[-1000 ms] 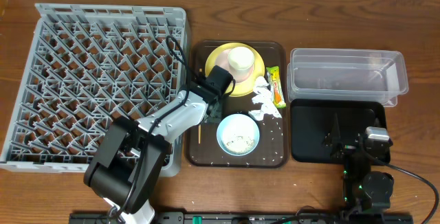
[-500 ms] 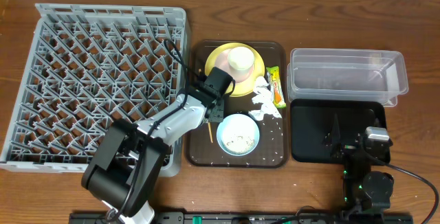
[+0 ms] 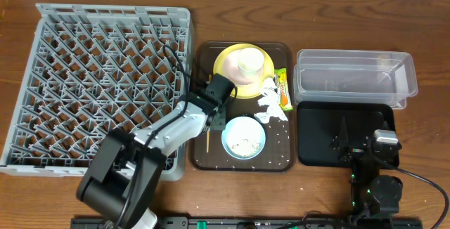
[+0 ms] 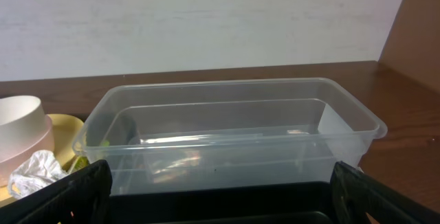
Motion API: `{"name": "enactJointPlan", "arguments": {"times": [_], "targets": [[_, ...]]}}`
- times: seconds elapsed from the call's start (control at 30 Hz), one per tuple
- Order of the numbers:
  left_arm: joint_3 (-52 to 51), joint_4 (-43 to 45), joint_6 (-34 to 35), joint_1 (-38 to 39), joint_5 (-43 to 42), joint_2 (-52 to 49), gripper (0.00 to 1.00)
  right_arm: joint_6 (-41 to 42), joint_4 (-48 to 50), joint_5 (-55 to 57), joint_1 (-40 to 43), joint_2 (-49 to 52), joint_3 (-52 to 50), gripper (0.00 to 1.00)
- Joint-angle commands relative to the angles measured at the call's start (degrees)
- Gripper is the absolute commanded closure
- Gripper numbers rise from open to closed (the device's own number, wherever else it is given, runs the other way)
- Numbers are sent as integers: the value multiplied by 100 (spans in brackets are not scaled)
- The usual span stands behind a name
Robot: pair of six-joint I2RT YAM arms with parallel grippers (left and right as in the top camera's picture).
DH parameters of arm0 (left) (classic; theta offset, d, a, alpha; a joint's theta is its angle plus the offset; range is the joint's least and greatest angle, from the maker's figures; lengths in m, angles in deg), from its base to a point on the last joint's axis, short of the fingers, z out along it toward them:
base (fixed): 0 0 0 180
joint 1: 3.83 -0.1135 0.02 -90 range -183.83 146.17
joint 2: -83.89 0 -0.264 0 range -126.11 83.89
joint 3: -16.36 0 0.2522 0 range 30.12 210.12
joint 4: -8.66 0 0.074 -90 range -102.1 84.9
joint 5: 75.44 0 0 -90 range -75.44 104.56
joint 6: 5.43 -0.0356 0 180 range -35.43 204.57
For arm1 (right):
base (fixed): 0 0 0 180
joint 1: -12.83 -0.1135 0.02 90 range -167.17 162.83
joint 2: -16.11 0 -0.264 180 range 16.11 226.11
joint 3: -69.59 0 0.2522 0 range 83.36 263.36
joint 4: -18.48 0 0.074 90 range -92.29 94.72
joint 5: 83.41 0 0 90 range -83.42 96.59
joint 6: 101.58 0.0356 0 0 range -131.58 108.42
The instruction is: Sort waste into correct bins and load items into the dishwasher
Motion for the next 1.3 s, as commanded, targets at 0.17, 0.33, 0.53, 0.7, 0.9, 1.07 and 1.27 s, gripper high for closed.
{"name": "enactJointPlan", "arguments": {"times": [0.17,0.33,0.53,0.7,0.9,1.07,1.27], "targets": [[-17,-264,-15,-35,979,2520,92,57,-24,79,-50,-13,-4,1],[-26,-433,-1182,-142,1860,2861,92,57,-24,79,-50,-13,-4,1],[-28,-452,-1329,-774,1799,2376,92,57,-24,79,-50,-13,-4,1],[-28,-450,-1803,-1158,1091,1816,92,57,-24,79,-50,-13,-4,1],[-15,-444,-1799,-1342,1091,1794,63,57,-24,79,-50,-13,-4,1],[87,-505,-1578,-1340,872,2417,53,57,-24,79,-50,-13,-4,1],[92,-673,-903,-1340,-1987,3530,53,57,-24,79,-50,-13,-4,1]]}}
